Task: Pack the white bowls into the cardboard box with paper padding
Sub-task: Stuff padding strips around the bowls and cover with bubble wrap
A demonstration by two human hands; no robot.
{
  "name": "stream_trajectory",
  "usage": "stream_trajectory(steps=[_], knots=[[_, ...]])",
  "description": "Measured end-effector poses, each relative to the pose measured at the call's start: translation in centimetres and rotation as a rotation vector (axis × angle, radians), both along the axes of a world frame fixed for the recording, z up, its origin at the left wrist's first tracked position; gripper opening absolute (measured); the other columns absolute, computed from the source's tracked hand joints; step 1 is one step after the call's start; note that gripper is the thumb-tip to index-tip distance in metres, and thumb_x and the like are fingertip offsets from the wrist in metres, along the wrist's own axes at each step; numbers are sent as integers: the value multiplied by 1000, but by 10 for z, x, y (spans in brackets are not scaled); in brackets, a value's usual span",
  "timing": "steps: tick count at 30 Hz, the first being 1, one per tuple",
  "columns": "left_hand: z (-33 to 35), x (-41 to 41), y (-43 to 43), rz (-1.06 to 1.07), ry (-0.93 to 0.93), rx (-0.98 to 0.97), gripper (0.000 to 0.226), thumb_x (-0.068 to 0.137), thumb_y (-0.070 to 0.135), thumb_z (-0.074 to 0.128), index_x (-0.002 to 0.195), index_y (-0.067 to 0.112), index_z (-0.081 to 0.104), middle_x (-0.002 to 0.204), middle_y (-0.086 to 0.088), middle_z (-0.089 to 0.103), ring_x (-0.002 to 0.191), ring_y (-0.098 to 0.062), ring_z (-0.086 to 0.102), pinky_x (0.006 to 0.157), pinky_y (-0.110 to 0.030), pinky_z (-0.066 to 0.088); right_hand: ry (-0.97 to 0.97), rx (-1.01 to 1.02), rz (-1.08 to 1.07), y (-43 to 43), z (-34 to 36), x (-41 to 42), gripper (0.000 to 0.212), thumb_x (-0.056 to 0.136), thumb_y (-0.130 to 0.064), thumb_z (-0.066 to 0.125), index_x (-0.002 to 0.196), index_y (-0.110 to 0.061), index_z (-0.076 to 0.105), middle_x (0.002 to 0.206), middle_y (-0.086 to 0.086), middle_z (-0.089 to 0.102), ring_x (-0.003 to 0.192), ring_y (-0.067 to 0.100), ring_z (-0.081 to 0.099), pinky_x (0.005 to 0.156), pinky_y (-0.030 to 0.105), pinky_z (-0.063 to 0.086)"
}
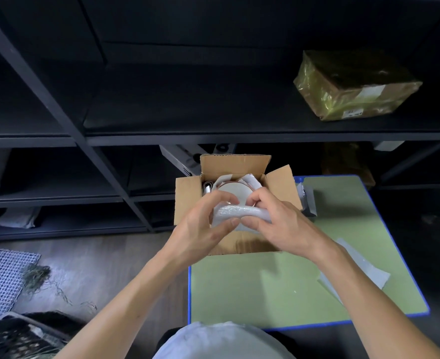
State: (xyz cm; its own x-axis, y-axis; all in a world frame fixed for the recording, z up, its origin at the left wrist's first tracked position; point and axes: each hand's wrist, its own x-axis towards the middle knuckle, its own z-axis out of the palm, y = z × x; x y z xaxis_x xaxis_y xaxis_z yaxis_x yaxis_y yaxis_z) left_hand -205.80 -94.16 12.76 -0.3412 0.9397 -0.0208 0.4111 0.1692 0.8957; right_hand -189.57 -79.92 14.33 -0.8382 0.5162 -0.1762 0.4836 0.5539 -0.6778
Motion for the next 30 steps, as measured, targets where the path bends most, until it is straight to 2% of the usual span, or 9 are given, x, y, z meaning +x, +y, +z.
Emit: stream_trajectory(steps=[4,7,9,13,16,19,23,26,30], knots=[[-3,-5,0,109,18,-68,18,91,58,58,100,43,57,80,9,63,66,-7,54,61,-30,48,28,27,-1,-9,3,-4,41,77,-59,68,105,-43,43,105,-29,52,95,-1,53,76,29,50],[-1,-7,1,152,25,-111,32,90,68,49,93,38,60,73,8,66,65,-10,61,62,-39,52,121,58,-22,-12,5,-9,35,82,-45,72,107,-42,47,109,-28,54,99,-1,55,75,26,49],[0,-9,0,141,27,-116,40,88,71,46,92,35,61,74,10,67,67,-11,62,64,-40,52,148,60,-27,-9,6,-11,32,85,-41,72,108,-41,51,105,-25,60,97,0,58,72,21,46],[2,-20,2,133,31,-92,41,86,71,46,92,34,64,76,6,66,63,-9,57,59,-32,46,122,-1,27,-6,13,-13,49,75,-58,73,117,-52,49,117,-26,57,100,-3,56,70,17,42],[5,-27,6,94,7,-49,34,88,66,50,93,35,65,77,14,63,64,-3,55,58,-23,42,156,-16,15,-7,14,-19,38,84,-61,62,119,-53,52,121,-26,57,107,-1,57,78,23,49],[5,-32,11,25,9,-30,23,92,58,57,96,36,65,81,19,61,70,-3,56,58,-19,43,214,31,-54,-4,13,-23,20,92,-39,63,112,-42,60,110,-21,64,100,4,61,79,28,53],[-4,-45,14,-42,45,-17,11,94,39,65,104,36,67,93,18,65,86,-4,60,70,-21,49,182,100,-108,0,12,-23,15,90,-36,66,104,-39,60,102,-24,65,93,0,60,72,17,47],[-19,-56,14,-44,215,-71,17,94,24,64,109,31,67,94,15,65,87,-4,59,77,-26,51,108,206,-132,2,4,-21,13,91,-32,63,103,-35,60,102,-23,64,92,-1,56,70,12,39],[-40,-60,20,-117,457,-176,24,92,18,63,115,25,65,93,15,63,91,-13,58,78,-36,52,60,251,-161,0,-3,-15,13,92,-26,60,104,-29,61,105,-16,65,97,11,59,82,33,49]])
